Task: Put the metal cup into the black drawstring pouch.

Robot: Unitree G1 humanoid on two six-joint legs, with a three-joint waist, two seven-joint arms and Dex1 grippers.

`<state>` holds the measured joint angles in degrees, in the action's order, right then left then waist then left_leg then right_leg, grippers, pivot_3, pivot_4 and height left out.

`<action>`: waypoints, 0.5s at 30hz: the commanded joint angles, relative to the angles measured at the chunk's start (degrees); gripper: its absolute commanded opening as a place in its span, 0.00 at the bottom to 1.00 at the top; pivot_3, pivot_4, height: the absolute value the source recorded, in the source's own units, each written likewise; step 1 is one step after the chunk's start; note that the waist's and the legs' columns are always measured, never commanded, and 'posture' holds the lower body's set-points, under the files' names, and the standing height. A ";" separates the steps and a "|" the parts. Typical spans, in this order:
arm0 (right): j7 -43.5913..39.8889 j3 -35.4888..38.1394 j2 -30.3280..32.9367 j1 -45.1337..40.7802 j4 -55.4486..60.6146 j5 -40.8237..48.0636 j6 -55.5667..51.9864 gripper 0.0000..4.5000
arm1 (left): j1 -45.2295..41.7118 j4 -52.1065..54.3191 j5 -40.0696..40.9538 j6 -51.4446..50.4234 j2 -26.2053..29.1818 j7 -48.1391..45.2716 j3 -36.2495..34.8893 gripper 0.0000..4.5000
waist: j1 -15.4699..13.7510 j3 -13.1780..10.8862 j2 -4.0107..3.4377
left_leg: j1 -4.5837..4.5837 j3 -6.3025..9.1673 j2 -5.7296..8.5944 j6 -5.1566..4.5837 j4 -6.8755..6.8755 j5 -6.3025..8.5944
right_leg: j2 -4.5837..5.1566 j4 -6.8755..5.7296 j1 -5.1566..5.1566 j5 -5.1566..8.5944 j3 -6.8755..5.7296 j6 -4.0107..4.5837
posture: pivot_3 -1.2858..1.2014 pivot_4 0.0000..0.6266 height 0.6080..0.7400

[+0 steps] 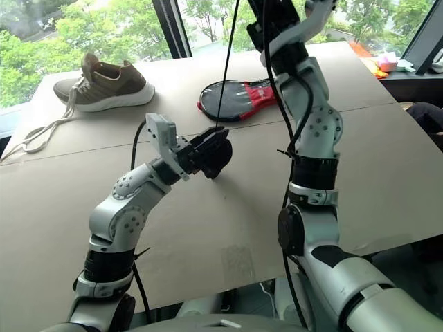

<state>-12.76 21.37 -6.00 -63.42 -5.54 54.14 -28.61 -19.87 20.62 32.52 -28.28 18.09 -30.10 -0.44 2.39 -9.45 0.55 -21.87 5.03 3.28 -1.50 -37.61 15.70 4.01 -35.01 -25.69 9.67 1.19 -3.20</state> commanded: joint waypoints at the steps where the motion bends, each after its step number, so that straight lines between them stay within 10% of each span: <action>1: 0.63 1.28 0.32 -3.36 2.79 2.83 3.52 0.00 | 1.61 0.01 -0.16 -1.09 0.49 -0.40 0.65 0.04 | -0.02 0.00 0.00 | 0.00 0.00 0.00 0.00 0.00 0.00 | 0.00 0.00 0.01 0.00 0.00 0.00 | 0.52 0.24 1.00; 7: 0.11 -0.06 0.96 -2.65 3.20 3.38 3.63 0.00 | 2.13 0.37 1.02 -2.17 0.24 -0.13 -0.11 0.61 | -0.03 0.00 0.00 | 0.00 -0.01 0.01 -0.01 0.00 0.00 | 0.00 -0.01 0.01 0.00 0.00 0.00 | 0.52 0.24 1.00; 15: -1.16 -2.46 2.09 -0.94 6.02 5.55 0.96 0.00 | 5.73 0.70 3.18 -1.64 2.19 -2.37 -4.28 0.61 | 0.12 0.00 -0.01 | 0.03 -0.04 -0.03 -0.01 0.00 0.00 | -0.04 -0.05 0.00 0.00 0.04 0.00 | 0.52 0.24 1.00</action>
<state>-12.61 20.58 -4.30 -63.89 -2.83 58.03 -26.95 -14.57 19.64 34.20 -31.56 19.63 -31.84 -2.01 2.52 -9.45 0.54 -21.84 4.99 3.23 -1.51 -37.61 15.70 3.97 -35.06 -25.70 9.67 1.23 -3.20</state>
